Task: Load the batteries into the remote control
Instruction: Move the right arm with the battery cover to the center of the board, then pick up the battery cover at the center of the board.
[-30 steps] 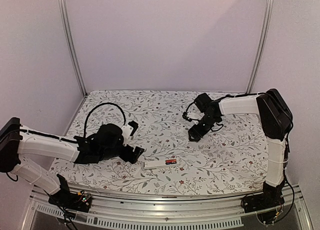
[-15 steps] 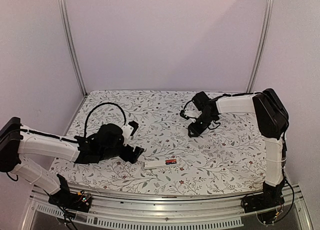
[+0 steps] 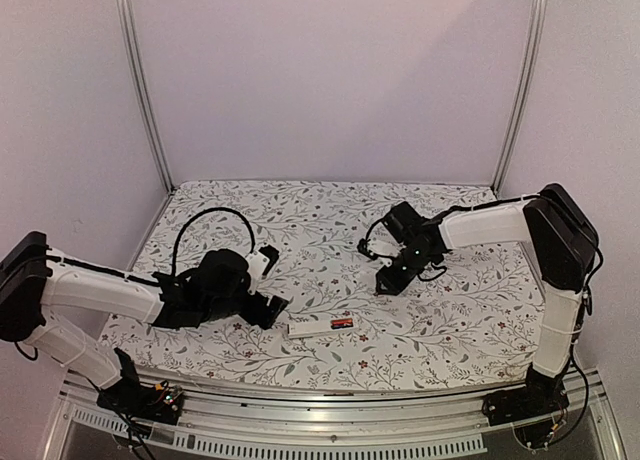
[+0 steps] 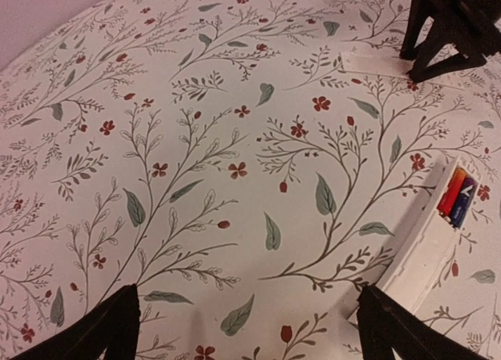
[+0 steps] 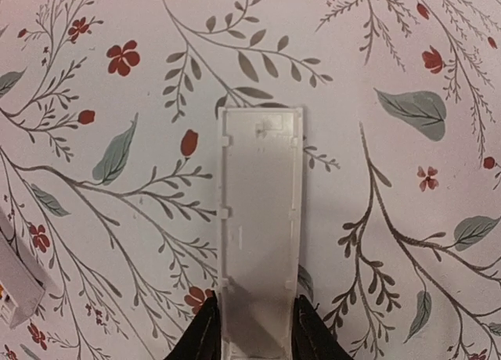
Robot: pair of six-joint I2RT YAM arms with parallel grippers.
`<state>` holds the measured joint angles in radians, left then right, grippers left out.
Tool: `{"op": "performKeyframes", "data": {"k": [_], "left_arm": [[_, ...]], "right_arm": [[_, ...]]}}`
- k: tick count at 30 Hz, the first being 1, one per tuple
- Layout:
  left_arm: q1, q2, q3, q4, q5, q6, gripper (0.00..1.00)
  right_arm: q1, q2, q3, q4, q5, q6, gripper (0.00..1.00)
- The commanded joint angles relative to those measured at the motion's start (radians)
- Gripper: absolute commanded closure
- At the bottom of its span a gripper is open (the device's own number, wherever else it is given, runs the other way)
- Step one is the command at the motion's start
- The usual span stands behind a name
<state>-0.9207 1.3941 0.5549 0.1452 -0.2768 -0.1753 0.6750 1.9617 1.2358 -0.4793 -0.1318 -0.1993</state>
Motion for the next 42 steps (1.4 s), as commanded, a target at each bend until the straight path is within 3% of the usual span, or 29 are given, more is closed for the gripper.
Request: {"op": "performKeyframes", "data": {"k": [1,7,12,16,25,42], "left_arm": [[0.011,0.014,0.019,0.018,0.006,0.015,0.04],[0.019,0.025,0.024,0.027,0.016,0.019,0.04],[0.027,0.027,0.038,0.037,0.024,0.019,0.04],[0.049,0.011,0.042,0.058,0.03,0.013,0.04],[0.129,-0.04,0.035,0.111,0.019,-0.02,0.03],[0.167,-0.006,-0.003,0.203,0.027,-0.039,0.03]], "right_arm": [[0.034,-0.024,-0.124,-0.102,-0.033,0.074,0.71],[0.045,-0.106,-0.179,-0.13,-0.033,0.119,0.64],[0.046,-0.142,-0.068,-0.143,-0.021,0.138,0.58],[0.049,-0.126,0.06,-0.118,0.003,0.19,0.66],[0.119,-0.027,0.153,-0.033,0.106,0.327,0.72],[0.138,0.08,0.205,-0.042,0.181,0.376,0.76]]}}
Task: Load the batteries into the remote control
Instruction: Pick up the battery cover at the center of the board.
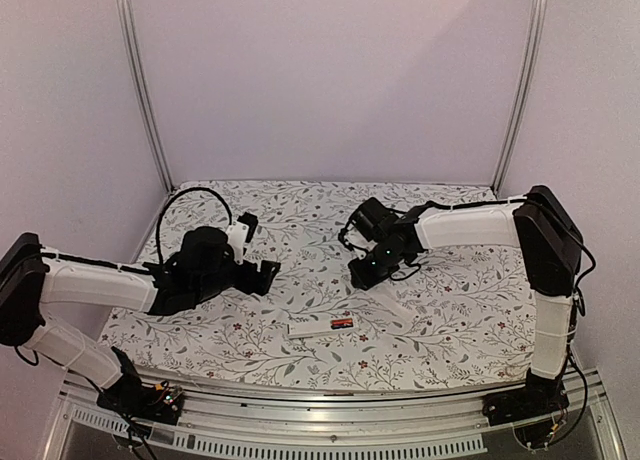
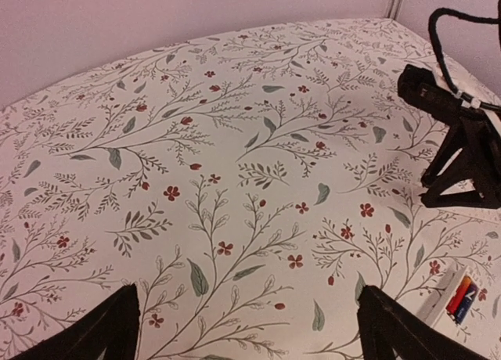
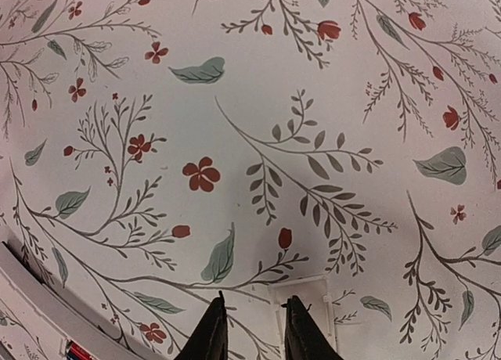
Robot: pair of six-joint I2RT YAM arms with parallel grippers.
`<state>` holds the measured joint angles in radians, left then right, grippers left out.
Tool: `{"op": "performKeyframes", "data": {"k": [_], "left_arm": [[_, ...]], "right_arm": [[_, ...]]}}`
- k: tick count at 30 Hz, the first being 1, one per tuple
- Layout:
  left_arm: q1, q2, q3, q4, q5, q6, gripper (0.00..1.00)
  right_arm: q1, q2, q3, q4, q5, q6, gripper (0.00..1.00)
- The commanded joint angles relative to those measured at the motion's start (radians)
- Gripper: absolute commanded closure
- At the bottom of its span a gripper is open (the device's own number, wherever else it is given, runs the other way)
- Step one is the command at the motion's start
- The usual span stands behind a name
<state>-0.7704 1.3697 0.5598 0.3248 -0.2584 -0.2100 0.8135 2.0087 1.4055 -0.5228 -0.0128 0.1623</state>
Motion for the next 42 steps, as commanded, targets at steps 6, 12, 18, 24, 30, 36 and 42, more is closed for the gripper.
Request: {"op": "performKeyframes", "data": {"k": [6,12,18,24,30,36,42], "left_arm": [[0.026,0.032,-0.004,0.023,0.016,-0.004,0.03],[0.031,0.035,-0.003,0.025,0.031,-0.006,0.03],[0.034,0.04,-0.003,0.023,0.046,-0.005,0.03],[0.034,0.033,-0.003,0.021,0.067,-0.001,0.04],[0.034,0.034,-0.002,0.025,0.076,0.002,0.04],[0.035,0.034,-0.001,0.023,0.071,0.006,0.04],[0.035,0.032,0.001,0.022,0.07,0.008,0.04]], "right_arm": [[-0.017,0.058,0.039,-0.002,0.066,0.009,0.81],[-0.02,0.064,0.032,-0.003,0.063,0.012,0.84],[-0.02,0.077,0.026,0.0,0.064,0.013,0.85],[-0.02,0.096,0.025,-0.007,0.088,0.004,0.87],[-0.02,0.101,0.011,-0.008,0.089,0.008,0.88],[-0.02,0.089,-0.002,-0.012,0.089,0.005,0.96],[-0.02,0.072,0.001,-0.013,0.091,-0.002,1.0]]}}
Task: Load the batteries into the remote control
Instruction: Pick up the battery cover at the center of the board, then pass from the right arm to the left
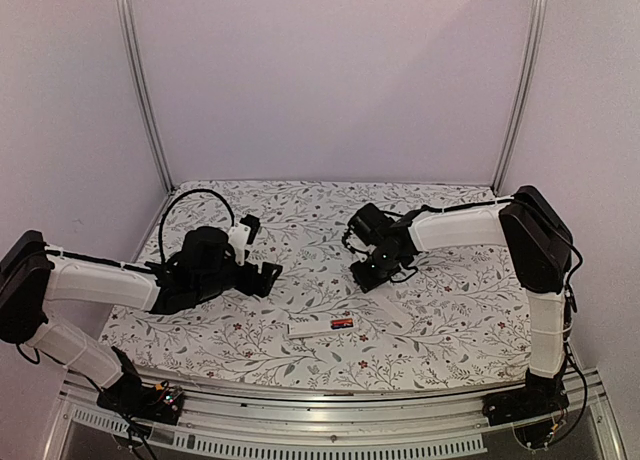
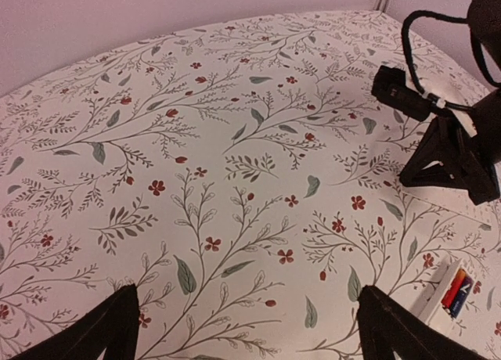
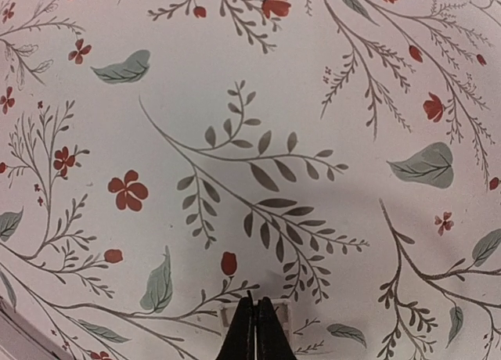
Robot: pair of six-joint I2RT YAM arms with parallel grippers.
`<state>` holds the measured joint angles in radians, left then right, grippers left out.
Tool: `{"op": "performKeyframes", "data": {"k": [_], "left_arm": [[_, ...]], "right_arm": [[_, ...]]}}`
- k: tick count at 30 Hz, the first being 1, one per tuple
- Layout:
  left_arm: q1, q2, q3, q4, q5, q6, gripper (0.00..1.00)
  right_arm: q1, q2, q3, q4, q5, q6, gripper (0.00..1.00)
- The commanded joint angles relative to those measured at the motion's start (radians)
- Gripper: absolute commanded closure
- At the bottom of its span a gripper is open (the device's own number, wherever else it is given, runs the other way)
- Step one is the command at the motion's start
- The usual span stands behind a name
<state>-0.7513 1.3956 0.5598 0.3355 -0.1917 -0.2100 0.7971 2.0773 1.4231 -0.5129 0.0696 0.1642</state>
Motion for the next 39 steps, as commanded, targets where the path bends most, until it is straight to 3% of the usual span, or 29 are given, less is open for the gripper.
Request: {"op": "performKeyframes", "data": {"k": [1,16,24,34,39], "left_arm": [[0.016,0.006,0.0,0.01,0.003,0.008,0.04],[0.003,-0.151,-0.037,0.036,0.055,-0.032,0.08],[-0.108,-0.231,0.011,0.035,0.062,-0.01,0.07],[-0.22,-0.197,0.114,0.083,0.076,-0.087,0.01],[-0.221,-0.171,0.163,0.049,-0.004,-0.184,0.03]], "right_arm": [[-0.003,-0.002,-0.015,-0.022,0.008,-0.006,1.0],[0.007,-0.281,-0.033,0.084,-0.018,-0.058,1.0],[0.082,-0.39,0.034,0.192,-0.043,-0.087,1.0],[0.227,-0.402,0.123,0.36,-0.018,-0.111,1.0],[0.286,-0.385,0.157,0.376,0.062,-0.126,1.0]]}}
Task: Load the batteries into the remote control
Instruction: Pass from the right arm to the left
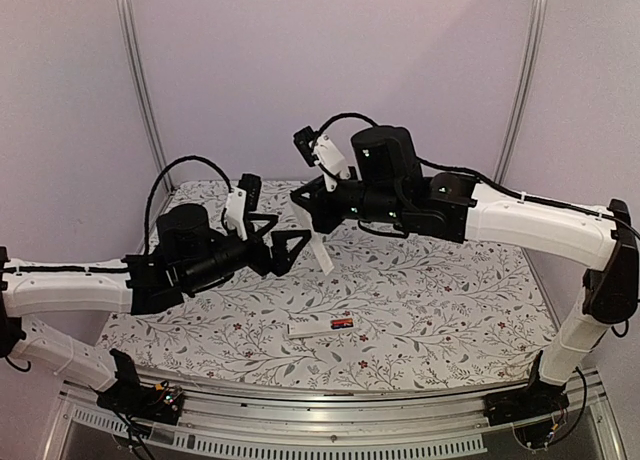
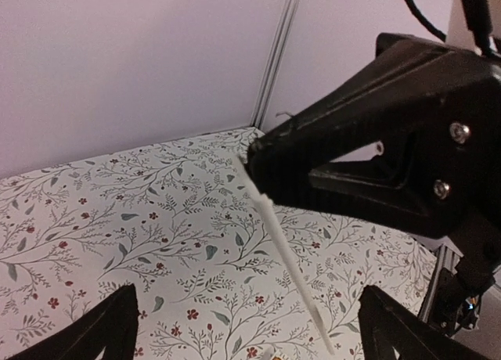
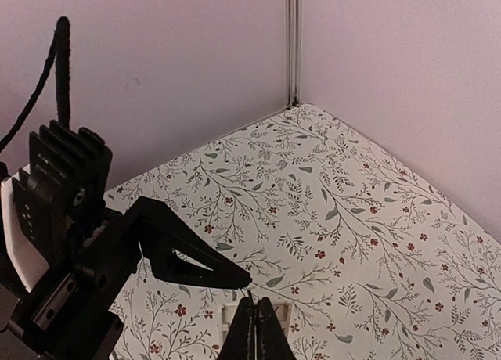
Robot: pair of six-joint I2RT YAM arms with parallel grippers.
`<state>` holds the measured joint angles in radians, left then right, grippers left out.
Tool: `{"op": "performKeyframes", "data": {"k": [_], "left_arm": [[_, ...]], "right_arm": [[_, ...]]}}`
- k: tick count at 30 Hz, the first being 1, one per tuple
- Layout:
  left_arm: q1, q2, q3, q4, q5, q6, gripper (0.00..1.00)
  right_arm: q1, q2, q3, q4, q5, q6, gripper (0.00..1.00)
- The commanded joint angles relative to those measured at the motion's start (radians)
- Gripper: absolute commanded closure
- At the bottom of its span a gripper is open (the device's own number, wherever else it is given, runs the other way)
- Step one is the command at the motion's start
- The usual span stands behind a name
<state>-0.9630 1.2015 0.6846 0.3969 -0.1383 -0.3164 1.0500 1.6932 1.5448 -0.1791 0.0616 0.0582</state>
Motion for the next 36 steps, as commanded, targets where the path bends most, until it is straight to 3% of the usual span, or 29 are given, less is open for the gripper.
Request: {"op": "performKeyframes", "data": {"k": [1,7,12,16,21,27,29,33,36], "left_arm": [[-0.01,0.027,0.043,-0.022,-0.076,-0.094,0.04],[-0.011,0.037,0.051,-0.017,-0.091,-0.135,0.12],[-0.017,0.044,0.065,-0.015,-0.105,-0.151,0.27],[-0.021,0.047,0.069,-0.007,-0.113,-0.158,0.43],[-0.022,0.053,0.069,0.015,-0.088,-0.161,0.72],[-0.022,0.047,0.058,0.029,-0.076,-0.151,0.95],[-0.022,0.033,0.049,0.038,-0.073,-0.135,1.0],[-0.022,0.007,0.029,0.052,-0.08,-0.078,1.0],[-0.021,-0.009,0.026,0.056,-0.07,-0.042,1.0]], "right_arm": [[0.042,-0.002,0.038,0.045,0.088,-0.023,1.0],[0.06,0.0,0.043,0.039,0.125,-0.004,1.0],[0.065,0.004,0.043,0.032,0.105,-0.008,1.0],[0.064,0.005,0.043,0.03,0.105,-0.011,1.0],[0.065,0.015,0.042,0.035,0.091,-0.017,1.0],[0.065,0.009,0.036,0.034,0.057,-0.033,1.0],[0.065,-0.005,0.03,0.029,0.022,-0.046,0.89],[0.054,-0.063,-0.011,0.029,-0.016,-0.111,0.81],[0.022,-0.118,-0.067,0.025,-0.157,-0.156,0.65]]}}
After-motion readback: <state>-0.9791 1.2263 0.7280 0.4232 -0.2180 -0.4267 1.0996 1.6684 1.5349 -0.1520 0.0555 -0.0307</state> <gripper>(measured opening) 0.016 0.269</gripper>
